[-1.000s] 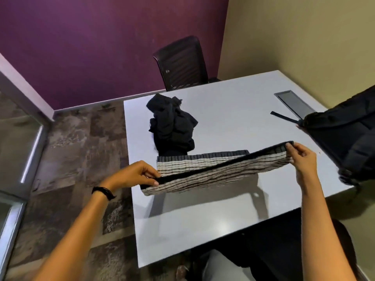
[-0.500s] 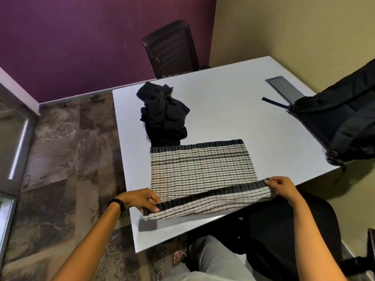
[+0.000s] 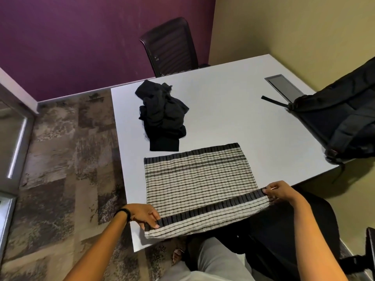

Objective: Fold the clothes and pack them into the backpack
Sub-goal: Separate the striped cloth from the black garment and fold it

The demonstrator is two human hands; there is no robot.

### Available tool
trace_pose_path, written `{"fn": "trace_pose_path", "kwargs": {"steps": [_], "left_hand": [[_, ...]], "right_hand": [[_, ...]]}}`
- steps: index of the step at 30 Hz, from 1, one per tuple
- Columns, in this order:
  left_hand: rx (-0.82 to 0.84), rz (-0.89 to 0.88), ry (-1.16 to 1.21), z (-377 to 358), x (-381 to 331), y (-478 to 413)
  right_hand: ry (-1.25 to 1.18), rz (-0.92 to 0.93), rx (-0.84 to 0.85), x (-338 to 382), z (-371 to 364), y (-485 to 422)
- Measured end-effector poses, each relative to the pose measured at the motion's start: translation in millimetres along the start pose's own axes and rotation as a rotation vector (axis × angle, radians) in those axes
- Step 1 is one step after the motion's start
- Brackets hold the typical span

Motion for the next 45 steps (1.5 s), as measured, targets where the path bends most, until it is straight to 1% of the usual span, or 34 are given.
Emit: {"fn": "trace_pose_path", "kwargs": {"steps": [2, 5, 9, 15, 20, 26, 35, 45], "left_hand": [[-0.095, -0.03, 0.023, 14, -6, 1], [-0.165, -0.044, 0.121, 35, -8, 1], [-0.226, -0.058, 0.184, 63, -1, 1], [-0.333, -0.15, 0.255, 99, 9, 11], [-0.499, -0.207, 0.374, 127, 14, 16], [-0.669, -0.249, 0.403, 155, 14, 6], [-0.732, -0.219, 0.467, 178, 15, -8], [-0.87, -0.162, 0.555, 201, 17, -29]], "right_hand": [[-0.01, 0.035, -0.058, 4, 3, -6], [-0.036, 0.065, -0.103, 12, 9, -13], [-0.057, 0.132, -0.114, 30, 17, -24], [-0.095, 0.195, -0.149, 62, 28, -43], [-0.107, 0.235, -0.151, 93, 31, -65], [-0.132, 0.258, -0.18, 123, 31, -90], [-0.11, 0.263, -0.17, 143, 32, -120], [-0.061, 0.232, -0.143, 156, 33, -156]]}}
Point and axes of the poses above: each hand's wrist, its own y-axis away from the middle knuckle, its own z-axis out of the back of the hand, x = y × z, the point moved 6 cm from there along -y, towards the middle knuckle, and after that the axes turned 1 degree about y, right-handed, at the moved point
